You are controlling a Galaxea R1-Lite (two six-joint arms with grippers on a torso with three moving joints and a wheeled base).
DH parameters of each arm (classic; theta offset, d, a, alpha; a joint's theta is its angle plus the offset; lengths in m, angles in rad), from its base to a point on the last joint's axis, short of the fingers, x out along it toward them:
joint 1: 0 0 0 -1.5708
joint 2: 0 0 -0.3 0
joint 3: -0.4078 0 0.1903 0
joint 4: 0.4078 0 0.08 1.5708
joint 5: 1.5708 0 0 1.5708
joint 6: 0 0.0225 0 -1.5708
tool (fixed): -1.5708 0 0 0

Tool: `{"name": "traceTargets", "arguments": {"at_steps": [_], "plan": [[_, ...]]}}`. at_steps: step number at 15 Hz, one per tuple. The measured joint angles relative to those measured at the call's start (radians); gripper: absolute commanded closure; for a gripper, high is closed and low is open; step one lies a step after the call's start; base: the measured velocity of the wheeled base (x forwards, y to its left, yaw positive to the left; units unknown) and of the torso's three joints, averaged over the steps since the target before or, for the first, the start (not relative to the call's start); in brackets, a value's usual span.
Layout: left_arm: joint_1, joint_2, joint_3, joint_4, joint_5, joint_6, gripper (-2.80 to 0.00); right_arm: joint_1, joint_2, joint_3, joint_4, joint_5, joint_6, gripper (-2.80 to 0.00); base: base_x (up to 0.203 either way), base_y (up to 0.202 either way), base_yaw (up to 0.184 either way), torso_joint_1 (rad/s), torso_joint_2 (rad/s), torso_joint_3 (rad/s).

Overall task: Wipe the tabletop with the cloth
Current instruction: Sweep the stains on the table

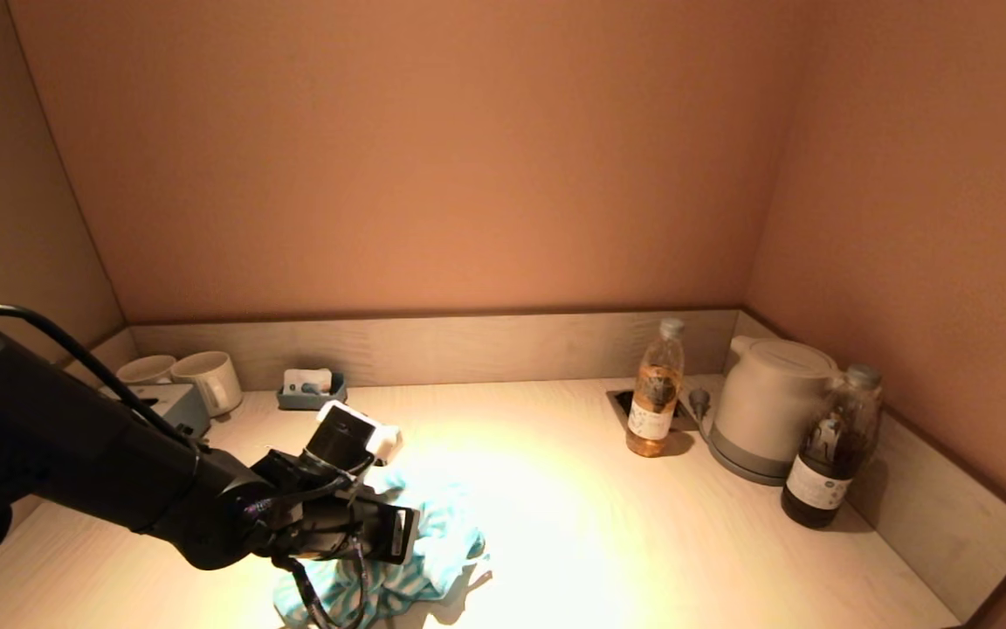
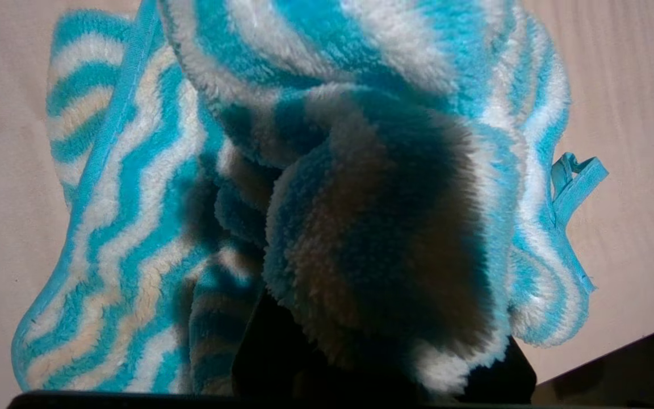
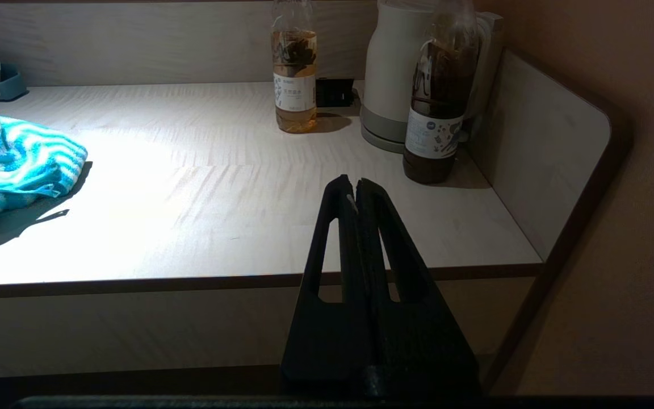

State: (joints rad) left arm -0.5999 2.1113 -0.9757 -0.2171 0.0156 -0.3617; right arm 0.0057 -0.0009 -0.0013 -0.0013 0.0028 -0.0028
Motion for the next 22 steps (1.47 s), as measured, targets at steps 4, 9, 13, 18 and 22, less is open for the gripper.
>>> {"name": "traceTargets", "arguments": {"at_steps": [4,9,13,18,22], "plan": [[-0.001,0.031,-0.019,0.007,0.017,0.0,0.0,0.0,0.0,0.0,0.0,0.0,0.0,0.0,0.0,0.0,0.0,0.0,0.0,0.0],[-0.007,0.088,-0.051,0.02,0.104,0.006,0.0,0.0,0.0,0.0,0.0,0.0,0.0,0.0,0.0,0.0,0.0,0.0,0.0,0.0],[-0.008,0.121,-0.098,0.039,0.119,0.005,0.0,0.0,0.0,0.0,0.0,0.0,0.0,0.0,0.0,0.0,0.0,0.0,0.0,0.0],[-0.08,0.178,-0.207,0.098,0.152,0.001,0.0,0.0,0.0,0.0,0.0,0.0,0.0,0.0,0.0,0.0,0.0,0.0,0.0,0.0],[-0.145,0.17,-0.189,0.103,0.152,-0.011,0.0,0.0,0.0,0.0,0.0,0.0,0.0,0.0,0.0,0.0,0.0,0.0,0.0,0.0]]}}
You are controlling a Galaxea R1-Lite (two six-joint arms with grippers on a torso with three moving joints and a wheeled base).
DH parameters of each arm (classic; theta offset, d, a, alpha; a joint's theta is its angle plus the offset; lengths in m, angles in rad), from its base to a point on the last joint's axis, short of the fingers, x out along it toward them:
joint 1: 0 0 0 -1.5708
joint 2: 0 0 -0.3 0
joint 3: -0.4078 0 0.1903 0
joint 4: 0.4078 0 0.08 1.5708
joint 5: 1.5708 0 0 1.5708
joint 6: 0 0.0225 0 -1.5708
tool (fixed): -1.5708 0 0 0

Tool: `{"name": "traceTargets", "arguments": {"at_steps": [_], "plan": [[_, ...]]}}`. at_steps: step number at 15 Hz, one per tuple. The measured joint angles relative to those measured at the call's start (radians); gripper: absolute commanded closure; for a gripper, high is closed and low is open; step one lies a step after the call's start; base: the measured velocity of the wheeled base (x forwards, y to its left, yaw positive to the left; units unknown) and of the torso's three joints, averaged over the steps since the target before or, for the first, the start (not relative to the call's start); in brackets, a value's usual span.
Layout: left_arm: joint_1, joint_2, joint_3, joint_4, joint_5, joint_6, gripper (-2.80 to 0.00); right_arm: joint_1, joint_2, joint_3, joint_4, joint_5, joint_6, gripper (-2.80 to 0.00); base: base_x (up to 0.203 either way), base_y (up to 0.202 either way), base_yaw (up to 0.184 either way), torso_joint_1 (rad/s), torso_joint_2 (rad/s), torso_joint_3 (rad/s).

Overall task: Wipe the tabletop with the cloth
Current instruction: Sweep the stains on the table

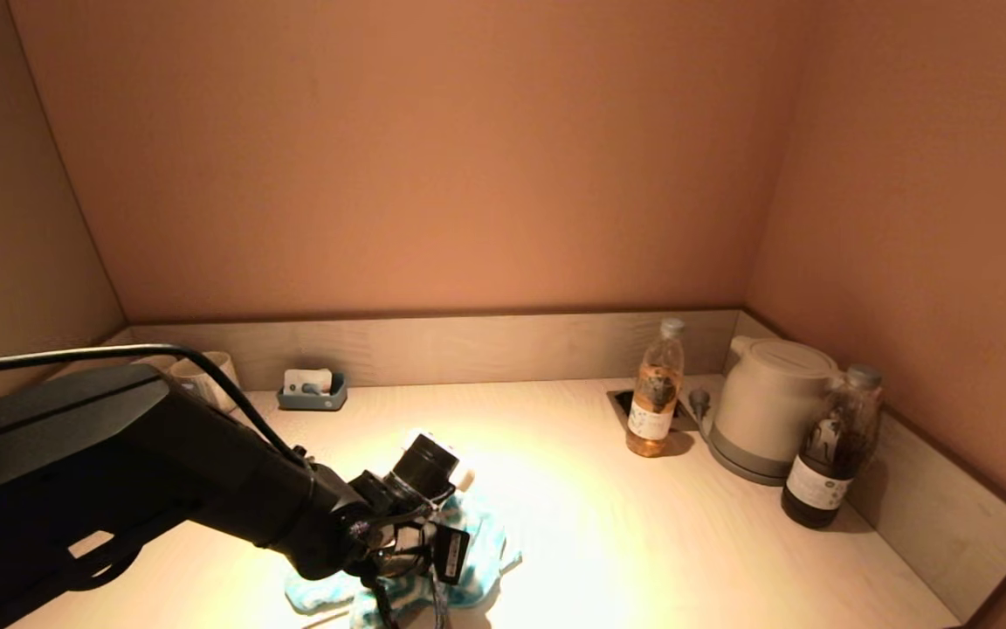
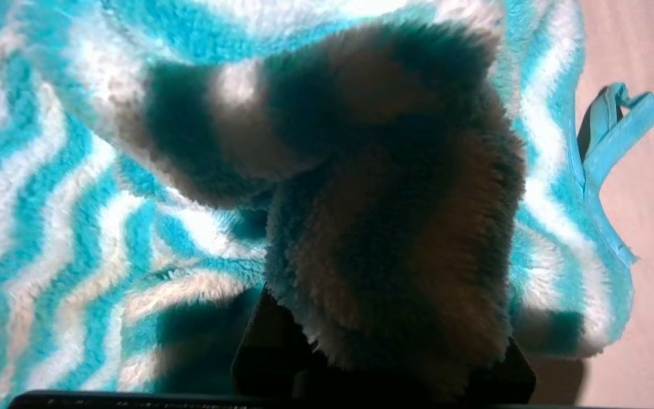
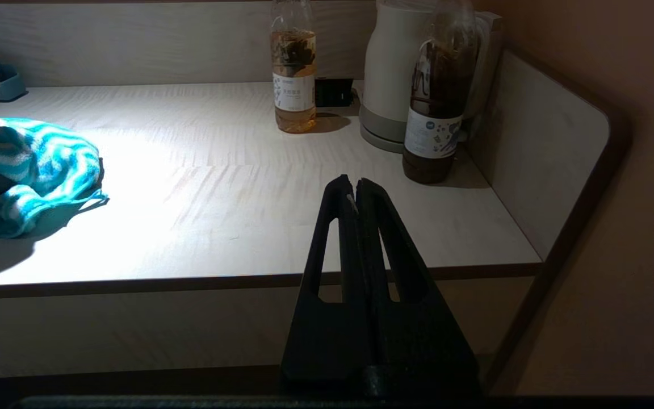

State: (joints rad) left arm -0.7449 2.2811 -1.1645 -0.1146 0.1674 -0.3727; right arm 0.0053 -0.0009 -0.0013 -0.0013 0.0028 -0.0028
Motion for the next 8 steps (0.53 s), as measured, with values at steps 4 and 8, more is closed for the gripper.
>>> {"name": "traceTargets", "arguments": {"at_steps": [4,8], "plan": [[-0.043,-0.066,0.105,0.005,-0.003,-0.012,0.0,0.0,0.0,0.0,0.0,0.0,0.0,0.0,0.0,0.0,0.0,0.0,0.0,0.0],[-0.016,-0.146,0.298,-0.013,0.008,-0.008,0.0,0.0,0.0,0.0,0.001,0.0,0.0,0.0,0.0,0.0,0.0,0.0,0.0,0.0]]}}
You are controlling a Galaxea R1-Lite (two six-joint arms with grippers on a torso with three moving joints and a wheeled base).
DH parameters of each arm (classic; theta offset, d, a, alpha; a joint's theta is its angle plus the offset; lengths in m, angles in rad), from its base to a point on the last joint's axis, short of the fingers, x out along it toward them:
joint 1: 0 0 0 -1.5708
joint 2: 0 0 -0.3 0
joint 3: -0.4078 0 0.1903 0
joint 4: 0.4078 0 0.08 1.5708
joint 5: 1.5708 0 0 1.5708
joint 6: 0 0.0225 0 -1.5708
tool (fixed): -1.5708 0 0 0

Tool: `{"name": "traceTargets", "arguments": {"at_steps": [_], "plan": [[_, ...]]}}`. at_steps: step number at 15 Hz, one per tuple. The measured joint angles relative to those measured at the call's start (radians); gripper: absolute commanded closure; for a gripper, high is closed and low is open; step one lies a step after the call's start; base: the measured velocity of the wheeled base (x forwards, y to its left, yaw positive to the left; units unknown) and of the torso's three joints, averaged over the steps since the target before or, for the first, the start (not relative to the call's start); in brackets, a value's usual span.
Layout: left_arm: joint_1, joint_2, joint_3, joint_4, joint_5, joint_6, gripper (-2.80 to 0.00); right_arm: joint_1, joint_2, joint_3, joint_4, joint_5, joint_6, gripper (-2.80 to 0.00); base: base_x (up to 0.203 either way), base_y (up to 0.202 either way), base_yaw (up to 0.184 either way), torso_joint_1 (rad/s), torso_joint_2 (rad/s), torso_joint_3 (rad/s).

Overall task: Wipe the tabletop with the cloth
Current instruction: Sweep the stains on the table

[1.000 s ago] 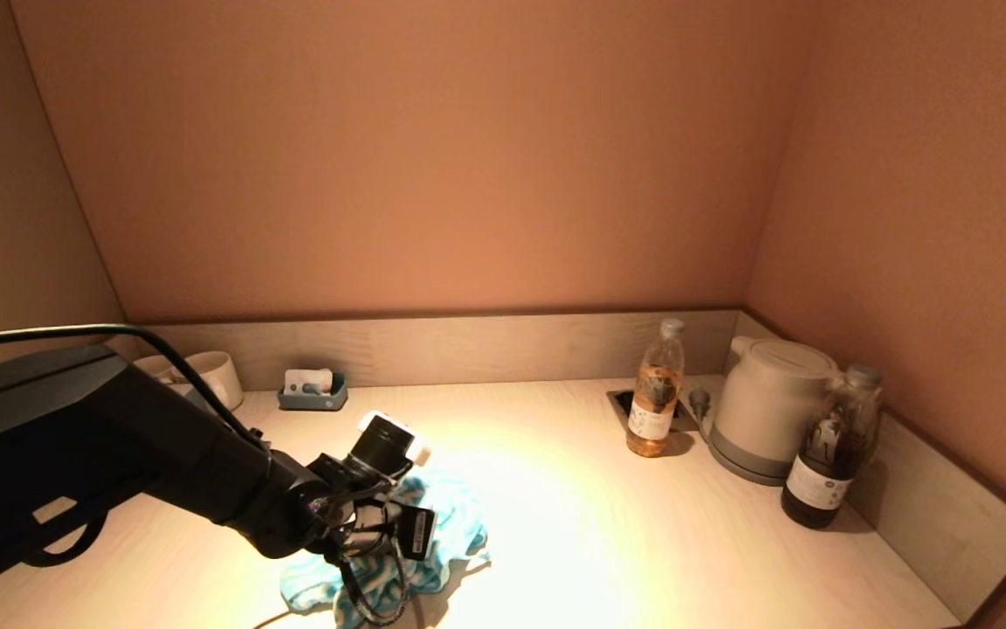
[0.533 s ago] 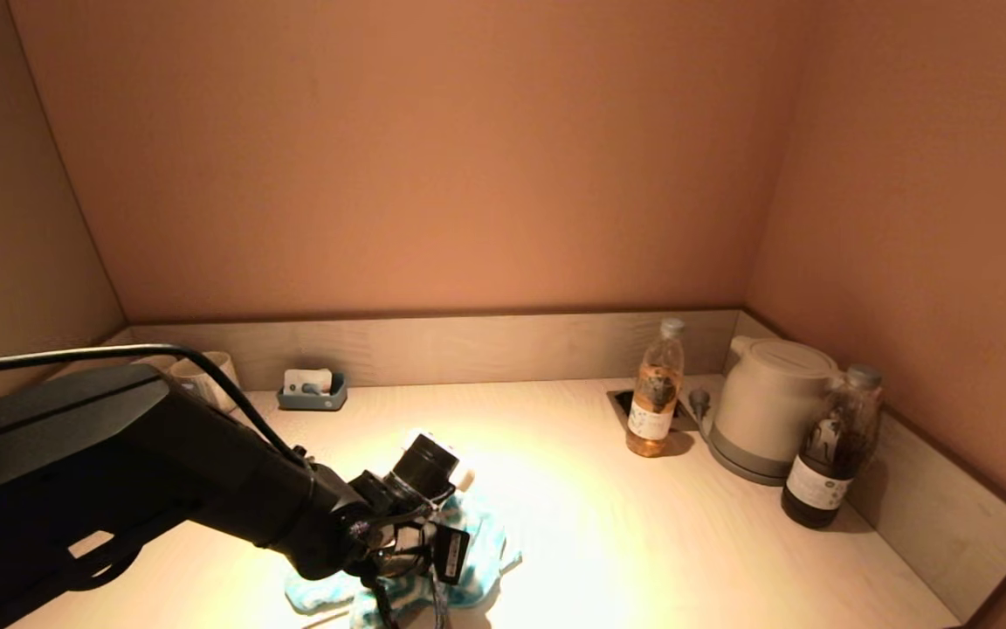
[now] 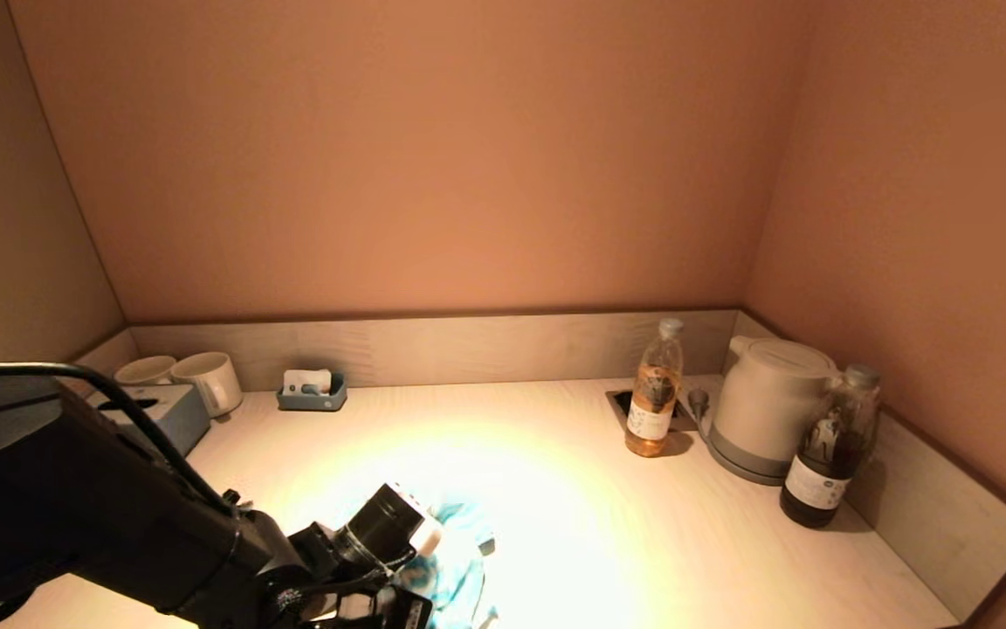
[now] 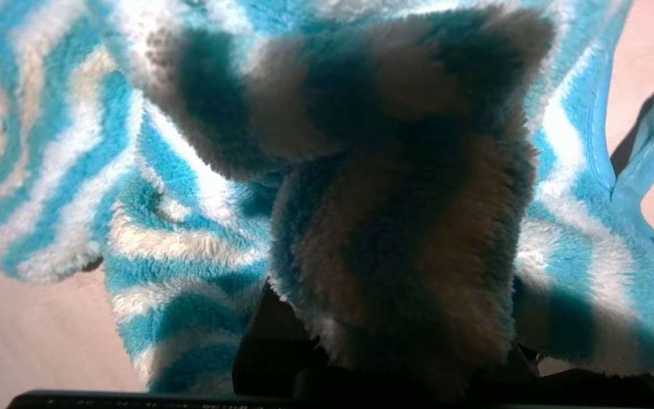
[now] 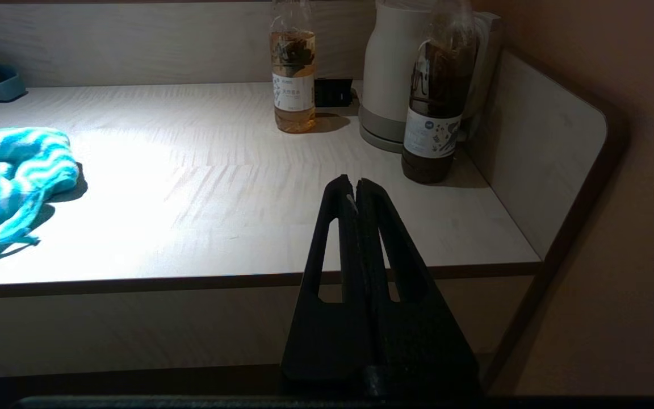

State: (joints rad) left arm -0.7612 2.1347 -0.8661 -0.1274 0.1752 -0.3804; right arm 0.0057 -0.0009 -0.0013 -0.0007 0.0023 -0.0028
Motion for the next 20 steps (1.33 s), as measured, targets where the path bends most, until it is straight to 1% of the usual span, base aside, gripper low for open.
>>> {"name": "traceTargets", "arguments": {"at_steps": [2,3,4,5,7,8,9,11,13,15,16,20], "plan": [[0.068,-0.017,0.042,0.001,0.019,0.008,0.0,0.0,0.0,0.0,-0.001,0.0,0.0,0.0,0.0,0.0,0.0,0.0,0.0,0.0],[0.086,-0.02,0.048,0.003,0.025,0.011,0.0,0.0,0.0,0.0,-0.001,0.0,0.0,0.0,0.0,0.0,0.0,0.0,0.0,0.0],[0.107,-0.017,0.041,0.009,0.031,0.017,0.0,0.0,0.0,0.0,-0.001,0.0,0.0,0.0,0.0,0.0,0.0,0.0,0.0,0.0],[0.144,-0.008,0.017,0.015,0.042,0.023,0.0,0.0,0.0,0.0,-0.001,0.0,0.0,0.0,0.0,0.0,0.0,0.0,0.0,0.0],[0.229,0.042,-0.085,0.03,0.056,0.03,0.0,-0.001,0.0,0.0,0.0,0.0,0.0,0.0,0.0,0.0,0.0,0.0,0.0,0.0],[0.256,0.071,-0.14,0.037,0.059,0.03,0.0,0.0,0.0,0.0,-0.001,0.0,0.0,0.0,0.0,0.0,0.0,0.0,0.0,0.0],[0.274,0.105,-0.2,0.042,0.068,0.03,0.0,0.0,0.0,0.0,-0.001,0.0,0.0,0.0,0.0,0.0,0.0,0.0,0.0,0.0],[0.289,0.157,-0.288,0.047,0.096,0.03,0.0,0.0,0.0,0.0,-0.001,0.0,0.0,0.0,0.0,0.0,0.0,0.0,0.0,0.0],[0.28,0.2,-0.374,0.047,0.117,0.03,0.0,0.0,0.0,0.0,-0.001,0.0,0.0,0.0,0.0,0.0,0.0,0.0,0.0,0.0],[0.262,0.222,-0.41,0.045,0.12,0.03,0.0,0.0,0.0,0.001,-0.001,0.0,0.0,0.0,0.0,0.0,0.0,0.0,0.0,0.0],[0.238,0.225,-0.421,0.044,0.122,0.029,0.0,0.0,0.0,0.001,-0.001,0.0,0.0,0.0,0.0,0.0,0.0,0.0,0.0,0.0],[0.079,0.22,-0.442,0.036,0.135,0.017,0.0,0.0,0.0,0.0,0.0,0.0,0.0,0.0,0.0,0.0,0.0,0.0,0.0,0.0]]}}
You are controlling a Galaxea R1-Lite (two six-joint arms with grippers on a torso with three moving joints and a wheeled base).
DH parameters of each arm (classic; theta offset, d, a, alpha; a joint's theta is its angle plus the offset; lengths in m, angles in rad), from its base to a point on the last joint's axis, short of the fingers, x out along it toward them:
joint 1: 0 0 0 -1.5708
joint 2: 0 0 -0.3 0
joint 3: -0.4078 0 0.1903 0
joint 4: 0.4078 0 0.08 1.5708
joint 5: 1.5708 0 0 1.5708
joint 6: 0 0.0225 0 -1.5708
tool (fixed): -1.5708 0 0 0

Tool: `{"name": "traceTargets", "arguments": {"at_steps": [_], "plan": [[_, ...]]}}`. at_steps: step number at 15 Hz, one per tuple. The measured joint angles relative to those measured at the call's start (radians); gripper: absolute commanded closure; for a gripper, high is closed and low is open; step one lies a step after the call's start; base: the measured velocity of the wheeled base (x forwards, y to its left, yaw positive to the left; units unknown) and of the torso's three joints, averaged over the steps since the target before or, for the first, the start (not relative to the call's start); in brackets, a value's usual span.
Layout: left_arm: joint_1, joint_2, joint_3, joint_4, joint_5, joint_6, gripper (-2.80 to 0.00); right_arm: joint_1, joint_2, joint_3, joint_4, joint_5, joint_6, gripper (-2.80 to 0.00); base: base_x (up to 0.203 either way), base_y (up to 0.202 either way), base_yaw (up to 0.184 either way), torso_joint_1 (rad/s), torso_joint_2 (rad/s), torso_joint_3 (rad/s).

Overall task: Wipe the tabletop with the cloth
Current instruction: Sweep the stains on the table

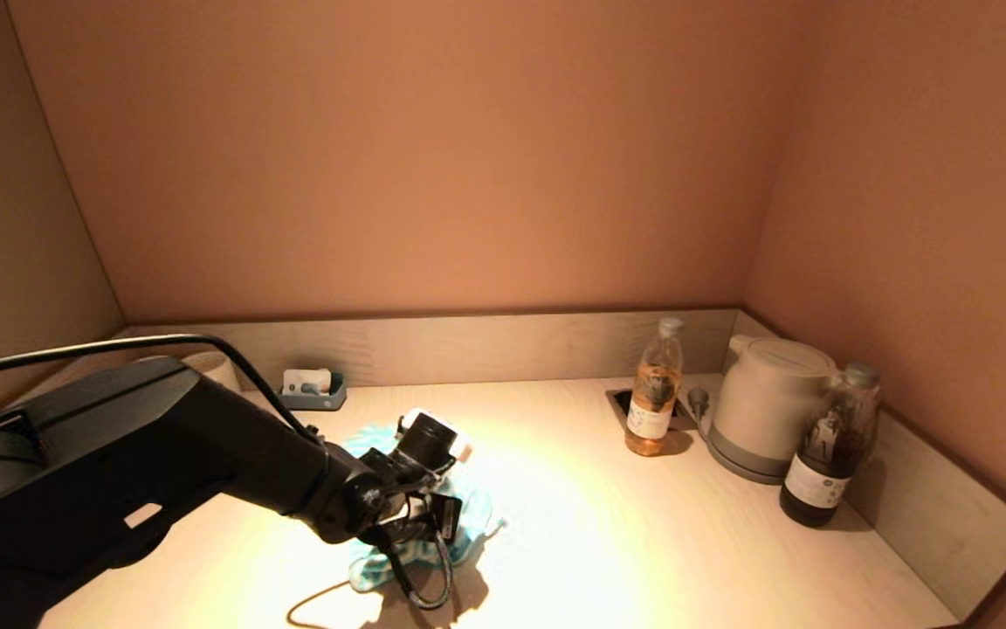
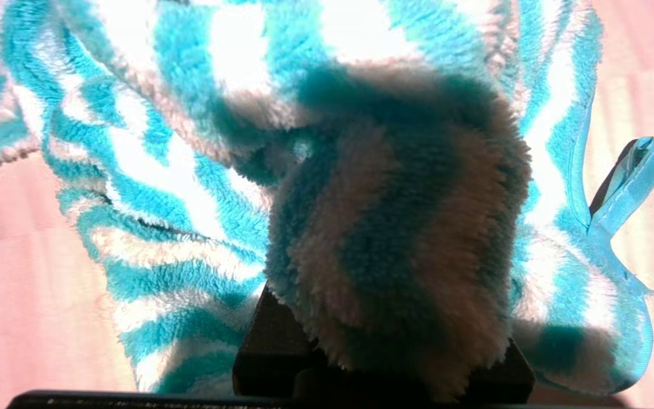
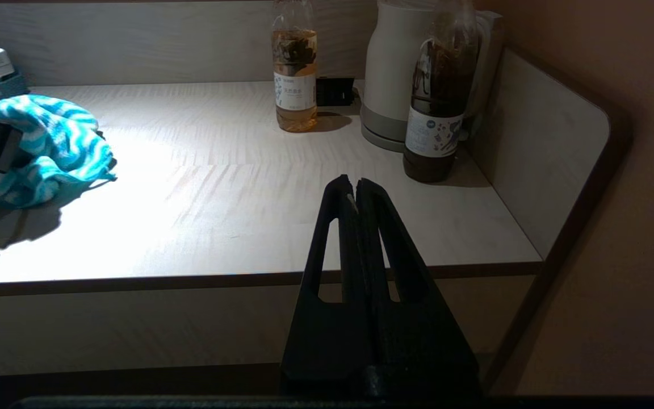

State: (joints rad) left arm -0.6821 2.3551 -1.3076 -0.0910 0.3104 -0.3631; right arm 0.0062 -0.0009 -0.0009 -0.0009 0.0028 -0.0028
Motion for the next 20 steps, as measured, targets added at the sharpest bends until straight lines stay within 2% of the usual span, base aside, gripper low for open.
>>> {"name": "traceTargets", "arguments": {"at_steps": [4,9,11,14,17,20], "plan": [[-0.112,-0.024,0.046,0.008,0.006,-0.045,0.0,0.0,0.0,0.0,0.0,0.0,0.0,0.0,0.0,0.0,0.0,0.0,0.0,0.0],[-0.119,-0.106,0.253,-0.002,0.014,-0.053,0.0,-0.001,0.0,0.0,-0.001,0.0,0.0,0.0,0.0,0.0,0.0,0.0,0.0,0.0],[-0.074,-0.142,0.347,0.002,0.044,-0.051,0.0,-0.001,0.0,0.0,0.0,0.0,0.0,0.0,0.0,0.0,0.0,0.0,0.0,0.0],[0.021,-0.152,0.38,0.011,0.124,-0.027,0.0,0.0,0.0,0.0,0.0,0.0,0.0,0.0,0.0,0.0,0.0,0.0,0.0,0.0],[0.113,-0.104,0.286,0.015,0.15,-0.007,0.0,0.0,0.0,0.0,0.0,0.0,0.0,0.0,0.0,0.0,0.0,0.0,0.0,0.0],[0.141,-0.053,0.179,0.017,0.15,-0.004,0.0,0.0,0.0,0.0,0.001,0.0,0.0,0.0,0.0,0.0,0.0,0.0,0.0,0.0]]}}
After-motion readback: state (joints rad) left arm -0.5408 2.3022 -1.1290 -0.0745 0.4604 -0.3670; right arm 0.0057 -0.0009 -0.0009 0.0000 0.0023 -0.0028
